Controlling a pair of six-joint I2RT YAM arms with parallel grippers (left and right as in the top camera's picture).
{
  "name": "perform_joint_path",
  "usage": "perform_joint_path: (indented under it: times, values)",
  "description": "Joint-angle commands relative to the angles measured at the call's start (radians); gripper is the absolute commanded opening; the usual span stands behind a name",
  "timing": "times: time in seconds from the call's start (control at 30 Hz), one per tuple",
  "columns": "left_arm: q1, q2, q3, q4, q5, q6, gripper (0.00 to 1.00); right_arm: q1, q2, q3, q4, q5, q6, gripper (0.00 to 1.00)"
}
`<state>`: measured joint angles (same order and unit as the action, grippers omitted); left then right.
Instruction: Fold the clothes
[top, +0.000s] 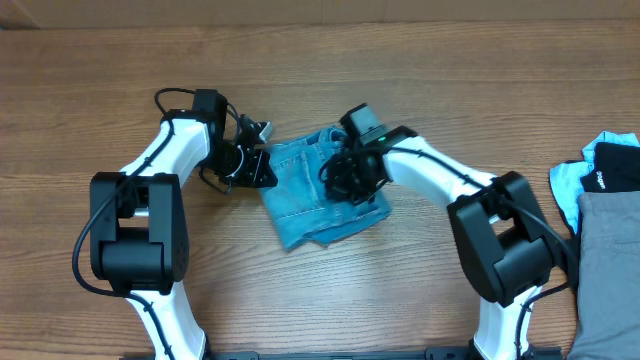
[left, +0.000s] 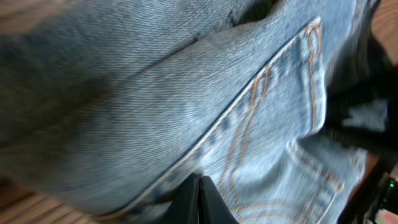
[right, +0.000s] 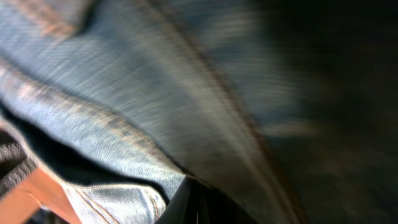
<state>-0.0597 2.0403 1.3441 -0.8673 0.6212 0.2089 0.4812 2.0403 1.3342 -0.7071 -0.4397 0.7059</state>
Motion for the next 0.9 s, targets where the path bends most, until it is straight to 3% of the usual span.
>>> perform_joint_path:
  times: [0.0,0.17,0.27,0.4,0.5,0.63,0.87]
  values:
    - [0.000,0.008,-0.013,0.009,-0.026,-0.015,0.05,-0.086,0.016,-0.026,-0.054,0.116,-0.020,0.04]
    - [0.002,0.007,0.010,0.002,0.016,-0.045,0.05,-0.107,-0.071,-0.024,-0.026,-0.157,-0.363,0.05]
    - [0.001,0.005,0.056,-0.034,0.107,-0.045,0.04,-0.107,-0.158,-0.024,-0.050,-0.217,-0.423,0.05]
    - [-0.007,0.005,0.138,-0.071,0.272,-0.020,0.04,-0.107,-0.262,-0.024,-0.107,-0.214,-0.413,0.05]
    - [-0.028,0.005,0.153,-0.055,0.319,-0.013,0.04,-0.107,-0.280,-0.024,-0.149,-0.180,-0.364,0.04]
    - [-0.077,0.006,0.140,-0.032,0.233,-0.003,0.04,-0.102,-0.259,-0.058,-0.153,-0.115,-0.322,0.04]
    - [-0.154,0.007,0.092,-0.016,0.035,-0.007,0.06,-0.083,-0.187,-0.236,0.098,-0.111,-0.150,0.04]
